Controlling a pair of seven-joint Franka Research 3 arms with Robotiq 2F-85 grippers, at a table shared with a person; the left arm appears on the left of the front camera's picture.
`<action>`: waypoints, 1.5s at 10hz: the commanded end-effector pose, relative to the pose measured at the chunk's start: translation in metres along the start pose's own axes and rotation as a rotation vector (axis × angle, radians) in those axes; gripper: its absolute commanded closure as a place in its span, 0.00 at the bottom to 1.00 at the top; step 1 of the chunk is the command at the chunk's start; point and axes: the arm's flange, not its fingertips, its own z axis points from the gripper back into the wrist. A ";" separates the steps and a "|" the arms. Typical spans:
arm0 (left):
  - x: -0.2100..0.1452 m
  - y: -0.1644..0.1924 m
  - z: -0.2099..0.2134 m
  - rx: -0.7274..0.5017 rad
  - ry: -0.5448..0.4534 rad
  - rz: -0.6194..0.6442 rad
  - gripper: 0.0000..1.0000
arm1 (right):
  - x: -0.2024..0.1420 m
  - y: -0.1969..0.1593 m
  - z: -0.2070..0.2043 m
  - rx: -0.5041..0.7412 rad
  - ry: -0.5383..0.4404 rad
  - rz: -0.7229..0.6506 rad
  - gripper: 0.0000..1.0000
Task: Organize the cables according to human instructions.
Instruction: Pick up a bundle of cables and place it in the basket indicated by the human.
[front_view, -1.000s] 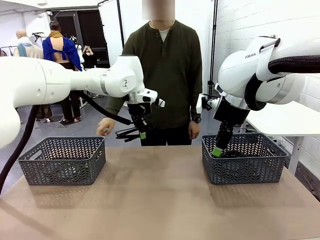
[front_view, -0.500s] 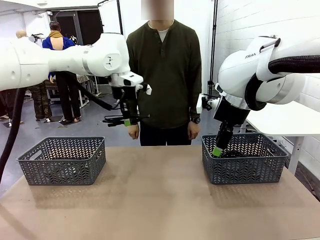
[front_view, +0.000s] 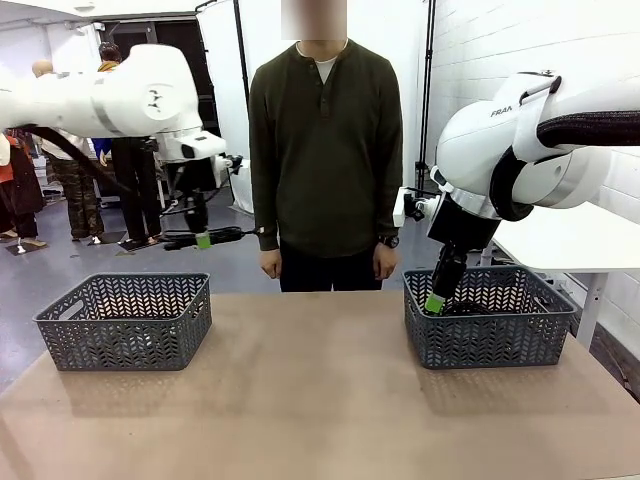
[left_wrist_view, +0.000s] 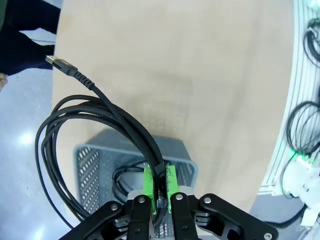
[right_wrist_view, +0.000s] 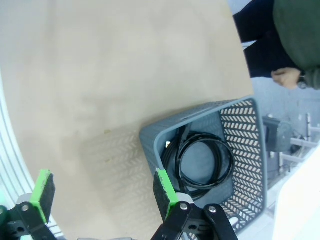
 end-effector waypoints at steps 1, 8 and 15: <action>-0.040 -0.024 -0.002 0.027 -0.003 -0.049 1.00 | 0.001 0.000 -0.001 -0.005 0.006 -0.001 0.00; -0.088 -0.018 -0.007 0.045 0.033 -0.053 1.00 | 0.001 0.000 -0.001 -0.005 0.006 -0.001 0.00; -0.087 -0.020 -0.011 0.040 0.020 -0.050 1.00 | 0.001 0.000 -0.001 -0.005 0.006 -0.001 0.00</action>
